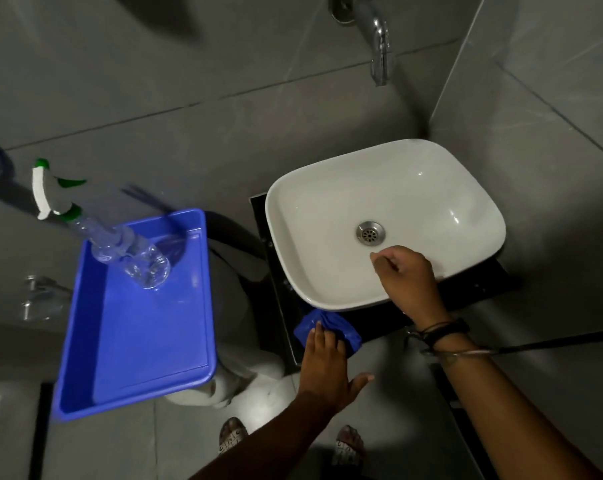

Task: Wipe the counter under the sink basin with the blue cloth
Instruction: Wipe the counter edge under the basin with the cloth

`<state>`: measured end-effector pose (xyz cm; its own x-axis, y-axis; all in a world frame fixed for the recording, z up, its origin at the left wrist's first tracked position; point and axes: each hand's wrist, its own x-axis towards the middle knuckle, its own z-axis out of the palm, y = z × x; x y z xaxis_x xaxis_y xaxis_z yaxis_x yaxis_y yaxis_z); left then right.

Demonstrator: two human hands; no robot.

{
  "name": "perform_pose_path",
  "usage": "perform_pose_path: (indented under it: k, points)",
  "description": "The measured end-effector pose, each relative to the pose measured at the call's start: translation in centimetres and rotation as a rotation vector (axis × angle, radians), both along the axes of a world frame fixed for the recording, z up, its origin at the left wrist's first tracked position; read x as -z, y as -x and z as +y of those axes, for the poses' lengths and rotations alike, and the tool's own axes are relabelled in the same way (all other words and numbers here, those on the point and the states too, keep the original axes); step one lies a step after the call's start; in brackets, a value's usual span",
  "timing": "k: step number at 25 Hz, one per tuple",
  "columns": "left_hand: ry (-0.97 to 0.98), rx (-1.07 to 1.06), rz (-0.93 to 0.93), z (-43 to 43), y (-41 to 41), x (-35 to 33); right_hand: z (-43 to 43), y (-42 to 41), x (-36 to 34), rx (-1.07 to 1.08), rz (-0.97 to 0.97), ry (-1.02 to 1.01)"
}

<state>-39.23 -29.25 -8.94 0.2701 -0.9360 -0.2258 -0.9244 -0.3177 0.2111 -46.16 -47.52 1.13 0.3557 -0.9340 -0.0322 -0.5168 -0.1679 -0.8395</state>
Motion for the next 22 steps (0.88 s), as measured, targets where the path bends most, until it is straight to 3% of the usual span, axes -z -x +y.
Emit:
perform_pose_path:
  k: [6, 11, 15, 18, 22]
  points:
    - [-0.032, -0.327, 0.169, -0.8, 2.8, 0.1, -1.5, -3.7, -0.6, 0.009, 0.086, 0.074]
    - [-0.09, -0.271, 0.2, -0.8, 3.2, 1.9, -1.6, -3.2, 0.9, 0.01, 0.161, 0.115]
    - [-0.091, -0.072, 0.141, 1.7, 1.5, 2.8, -0.6, -2.8, 2.6, 0.0, 0.194, 0.134]
    - [-0.098, -0.004, 0.175, 2.0, -0.2, 3.0, 0.0, -2.7, 3.9, -0.07, 0.379, 0.214]
    - [-0.064, -0.124, 0.223, 0.7, -2.6, 2.7, -0.5, -2.5, 4.0, -0.103, 0.644, 0.3]
